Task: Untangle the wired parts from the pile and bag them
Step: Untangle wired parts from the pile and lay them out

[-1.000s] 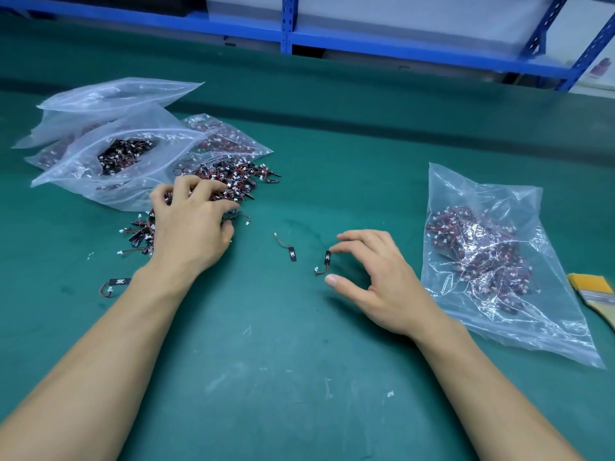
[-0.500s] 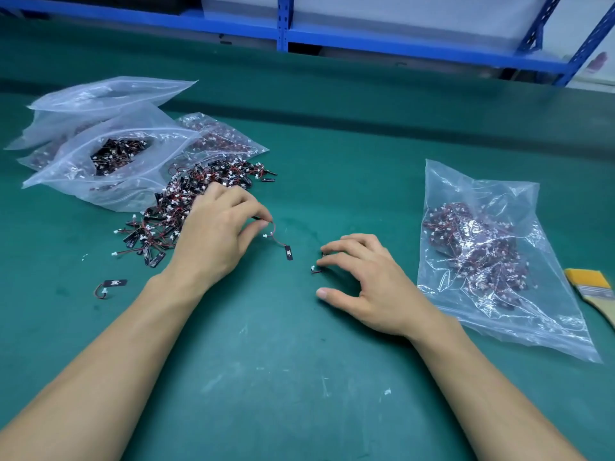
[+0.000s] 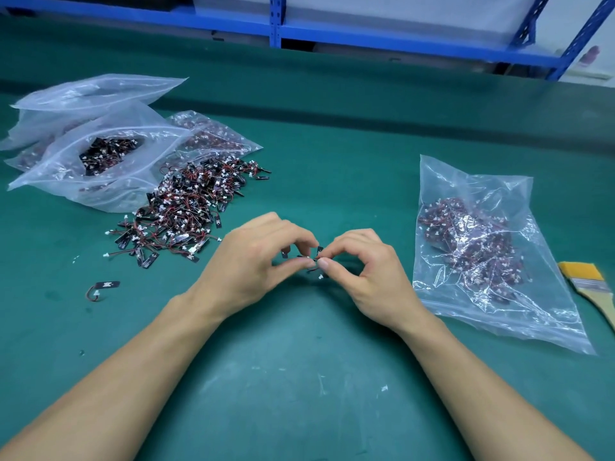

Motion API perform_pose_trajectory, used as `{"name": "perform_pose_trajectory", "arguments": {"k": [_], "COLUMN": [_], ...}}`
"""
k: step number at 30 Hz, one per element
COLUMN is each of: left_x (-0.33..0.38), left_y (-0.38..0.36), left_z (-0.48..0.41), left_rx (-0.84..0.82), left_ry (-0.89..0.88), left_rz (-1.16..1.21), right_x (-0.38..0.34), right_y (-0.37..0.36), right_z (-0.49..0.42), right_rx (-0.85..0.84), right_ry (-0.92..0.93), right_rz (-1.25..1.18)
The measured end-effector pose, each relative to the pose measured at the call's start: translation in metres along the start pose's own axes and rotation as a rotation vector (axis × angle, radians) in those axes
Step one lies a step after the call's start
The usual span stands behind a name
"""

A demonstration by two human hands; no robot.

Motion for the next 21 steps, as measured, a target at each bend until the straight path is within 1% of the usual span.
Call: {"name": "perform_pose_trajectory", "arguments": {"k": [3, 6, 8, 11, 13, 15, 17, 21], "left_x": [-0.011, -0.034, -0.049, -0.061, -0.064, -0.065, -0.066, -0.067], "left_y": [0.007, 0.022, 0.03, 0.034, 0.035, 0.035, 0.034, 0.034], "left_z": [0.001, 0.005, 0.01, 0.014, 0.016, 0.016, 0.017, 0.017], "left_rx": [-0.018, 0.038, 0.05, 0.001, -0.051, -0.121, -0.187, -0.2], "left_ry": [0.066, 0.224, 0.364, 0.509, 0.551, 0.583, 0.604, 0.559], "left_rz": [-0.051, -0.184, -0.278, -0.396, -0.459, -0.493, -0.502, -0.475], "right_x": [0.005, 0.014, 0.02, 0.026, 0.027, 0.026, 0.026, 0.028], "right_y": [0.009, 0.023, 0.03, 0.032, 0.035, 0.039, 0.04, 0.039], "right_z": [0.0, 0.0, 0.001, 0.001, 0.001, 0.002, 0.001, 0.001], "right_rx": [0.11, 0.213, 0.229, 0.179, 0.192, 0.24, 0.255, 0.211], "right_ry": [-0.069, -0.142, -0.208, -0.297, -0.326, -0.332, -0.342, -0.363], "right_rz": [0.009, 0.166, 0.268, 0.431, 0.499, 0.499, 0.476, 0.449]}}
Point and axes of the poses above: each hand's wrist, its own z-axis away from the middle knuckle, its own y-axis out of the back of the hand, x = y × z, the point moved 3 cm from there along -z, towards the middle knuckle, and after that the axes turned 3 degrees about -x, right-handed, at the moved point
